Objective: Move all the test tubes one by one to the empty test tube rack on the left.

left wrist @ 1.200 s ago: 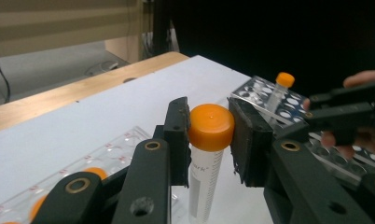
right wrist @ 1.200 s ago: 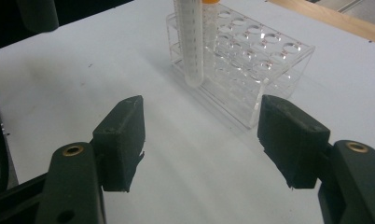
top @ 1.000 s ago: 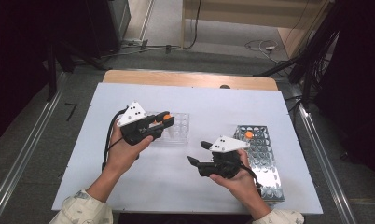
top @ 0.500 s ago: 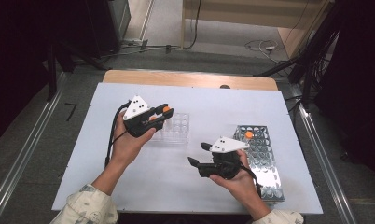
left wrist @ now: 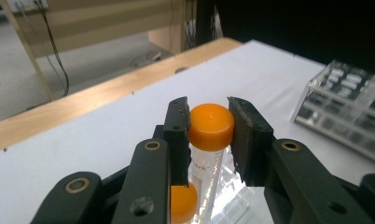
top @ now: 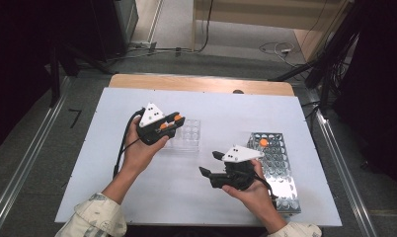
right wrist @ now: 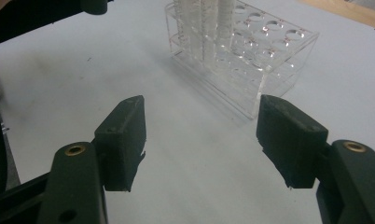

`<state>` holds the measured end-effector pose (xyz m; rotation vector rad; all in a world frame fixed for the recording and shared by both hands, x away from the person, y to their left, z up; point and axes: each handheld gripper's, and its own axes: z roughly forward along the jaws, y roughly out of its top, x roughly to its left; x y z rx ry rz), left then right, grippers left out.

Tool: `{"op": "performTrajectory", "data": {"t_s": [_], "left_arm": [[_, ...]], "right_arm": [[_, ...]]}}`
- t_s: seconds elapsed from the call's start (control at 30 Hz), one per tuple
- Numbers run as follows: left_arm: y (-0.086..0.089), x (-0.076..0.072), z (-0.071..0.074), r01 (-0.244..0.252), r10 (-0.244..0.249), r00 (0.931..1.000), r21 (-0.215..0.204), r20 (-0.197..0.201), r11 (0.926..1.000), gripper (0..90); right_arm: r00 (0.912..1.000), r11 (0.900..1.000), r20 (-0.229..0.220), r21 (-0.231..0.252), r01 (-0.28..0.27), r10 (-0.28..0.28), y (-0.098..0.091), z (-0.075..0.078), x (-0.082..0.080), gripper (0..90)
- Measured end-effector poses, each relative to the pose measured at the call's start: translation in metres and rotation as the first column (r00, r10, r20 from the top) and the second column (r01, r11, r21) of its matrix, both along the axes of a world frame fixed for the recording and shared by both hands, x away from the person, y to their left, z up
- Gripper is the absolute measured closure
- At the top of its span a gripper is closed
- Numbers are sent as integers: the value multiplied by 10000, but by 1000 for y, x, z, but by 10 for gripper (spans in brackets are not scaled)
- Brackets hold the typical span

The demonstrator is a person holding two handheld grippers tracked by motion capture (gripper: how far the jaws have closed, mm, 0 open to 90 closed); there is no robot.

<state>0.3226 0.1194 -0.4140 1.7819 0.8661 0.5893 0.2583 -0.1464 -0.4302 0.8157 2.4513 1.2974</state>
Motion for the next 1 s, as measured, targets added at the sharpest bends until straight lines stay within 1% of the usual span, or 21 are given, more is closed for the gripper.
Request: {"op": "performTrajectory", "data": {"t_s": [0.03,0.17,0.33,0.63,0.77,0.87,1.0], "left_arm": [[-1,1,-2,30,-28,9999,107,-160,9999,707],[-6,2,-10,36,-17,9995,597,-313,9982,706],[-8,0,-12,29,-11,9997,741,-240,9972,703],[-7,-1,-11,1,19,9996,721,-275,9974,693],[-6,-2,-11,-51,70,9996,660,-291,9978,643],[-6,-3,-8,-89,103,9997,589,-226,9982,594],[-5,-5,-6,-46,54,9996,273,-287,9996,508]], "right_arm": [[10000,10000,10,-27,4,-4,0,0,0,316],[10000,10000,-8,-17,-8,8,0,-1,0,315],[10000,10000,-5,-26,8,-8,-1,0,-1,315],[10000,10000,-25,-74,50,-50,-2,-1,0,316],[10000,10000,-46,-80,59,-59,-1,-2,0,316],[10000,10000,-29,-74,42,-42,-2,-1,0,316],[10000,10000,-27,-44,66,-66,-3,-1,0,316]]}}
